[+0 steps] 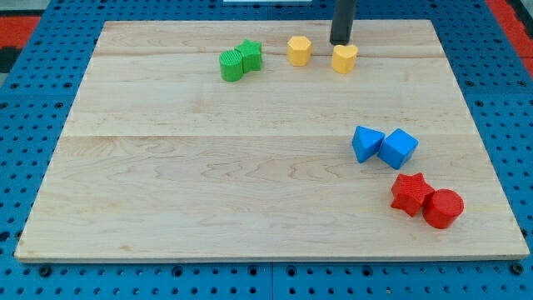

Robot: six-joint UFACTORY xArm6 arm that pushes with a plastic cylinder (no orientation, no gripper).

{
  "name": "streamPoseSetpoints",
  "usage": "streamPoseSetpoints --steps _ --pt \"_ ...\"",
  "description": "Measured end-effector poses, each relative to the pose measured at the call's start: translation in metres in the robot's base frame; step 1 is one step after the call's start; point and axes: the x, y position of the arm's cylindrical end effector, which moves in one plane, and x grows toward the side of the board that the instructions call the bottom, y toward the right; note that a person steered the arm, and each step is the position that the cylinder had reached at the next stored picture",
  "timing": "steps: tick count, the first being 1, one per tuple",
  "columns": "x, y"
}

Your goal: Push the yellow hexagon into the yellow heart

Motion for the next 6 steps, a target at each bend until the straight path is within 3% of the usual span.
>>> streamPoseSetpoints --steps 1,2,4,5,6 --pt "-0.016 -0.063" --pt "-0.001 -0.128" --pt "0.054 -0.047" --pt "0.055 -0.004" --pt "0.055 -0.063"
